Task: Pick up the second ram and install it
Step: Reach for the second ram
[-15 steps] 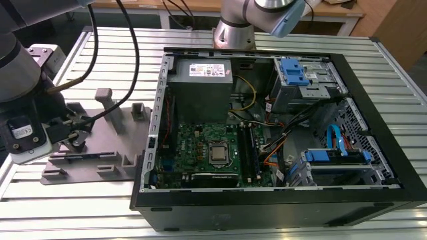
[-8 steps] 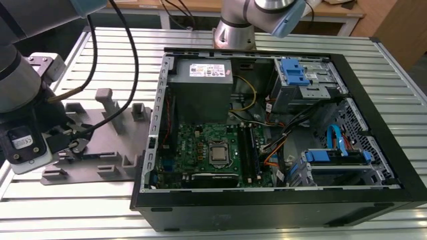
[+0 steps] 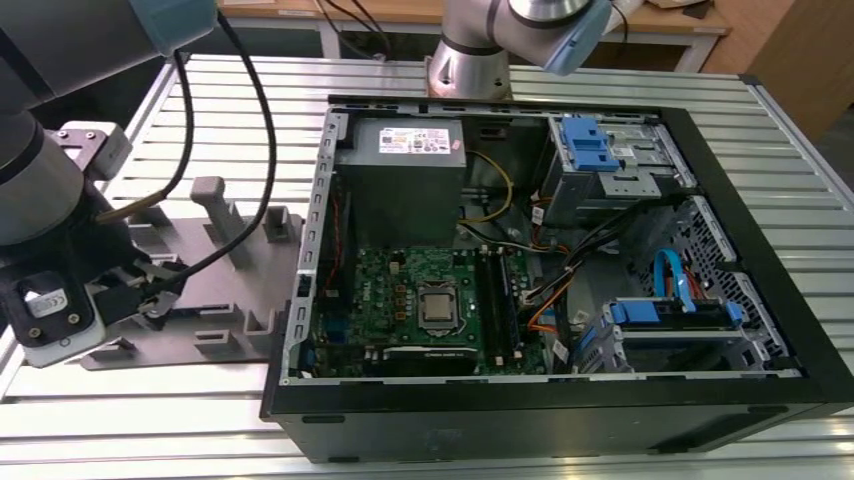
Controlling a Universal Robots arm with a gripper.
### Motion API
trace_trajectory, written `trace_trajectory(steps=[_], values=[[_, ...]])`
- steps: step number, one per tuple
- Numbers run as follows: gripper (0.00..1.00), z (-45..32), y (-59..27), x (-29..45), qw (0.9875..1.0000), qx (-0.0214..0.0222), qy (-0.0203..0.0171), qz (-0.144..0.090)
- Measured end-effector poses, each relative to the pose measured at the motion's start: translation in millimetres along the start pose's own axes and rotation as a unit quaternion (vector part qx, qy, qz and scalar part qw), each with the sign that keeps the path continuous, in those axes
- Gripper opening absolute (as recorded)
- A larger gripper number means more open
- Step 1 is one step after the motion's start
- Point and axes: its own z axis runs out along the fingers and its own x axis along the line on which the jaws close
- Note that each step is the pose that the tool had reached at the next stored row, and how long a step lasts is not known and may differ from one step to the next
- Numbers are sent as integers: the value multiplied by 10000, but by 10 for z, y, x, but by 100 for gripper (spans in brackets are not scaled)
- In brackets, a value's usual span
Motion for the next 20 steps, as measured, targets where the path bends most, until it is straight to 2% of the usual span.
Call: trace_trajectory(steps=[16,20], values=[[7,203,-188,0,10000,0,0,0],[7,289,-232,-1,10000,0,1,-1]])
